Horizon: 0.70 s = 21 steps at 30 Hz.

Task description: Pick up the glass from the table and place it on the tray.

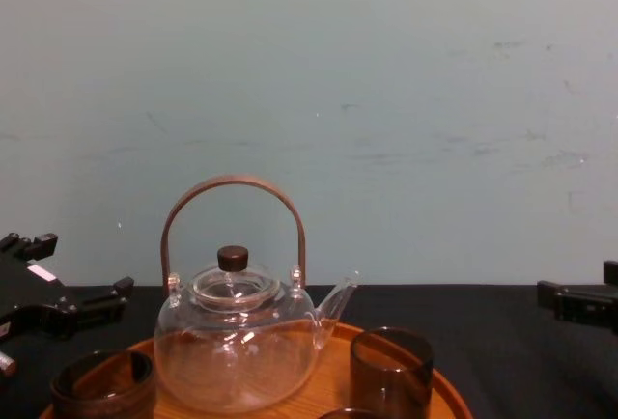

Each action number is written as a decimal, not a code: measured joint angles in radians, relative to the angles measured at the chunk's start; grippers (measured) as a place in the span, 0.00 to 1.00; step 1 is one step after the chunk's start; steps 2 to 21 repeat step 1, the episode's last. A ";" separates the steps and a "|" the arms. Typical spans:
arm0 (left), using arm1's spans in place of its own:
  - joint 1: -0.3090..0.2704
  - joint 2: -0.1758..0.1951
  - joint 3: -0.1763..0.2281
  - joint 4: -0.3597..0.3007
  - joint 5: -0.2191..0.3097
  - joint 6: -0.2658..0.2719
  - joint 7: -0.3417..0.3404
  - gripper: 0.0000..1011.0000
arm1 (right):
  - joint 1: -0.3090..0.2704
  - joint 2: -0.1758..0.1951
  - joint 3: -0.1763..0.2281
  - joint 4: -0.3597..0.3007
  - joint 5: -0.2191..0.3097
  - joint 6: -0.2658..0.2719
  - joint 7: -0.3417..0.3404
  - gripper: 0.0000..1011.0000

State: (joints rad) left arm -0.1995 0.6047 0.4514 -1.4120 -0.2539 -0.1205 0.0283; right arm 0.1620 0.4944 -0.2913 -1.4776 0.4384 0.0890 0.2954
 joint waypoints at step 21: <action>0.000 0.000 0.000 0.000 0.000 0.000 0.000 0.99 | 0.000 0.000 0.000 0.000 0.000 0.000 0.000 0.99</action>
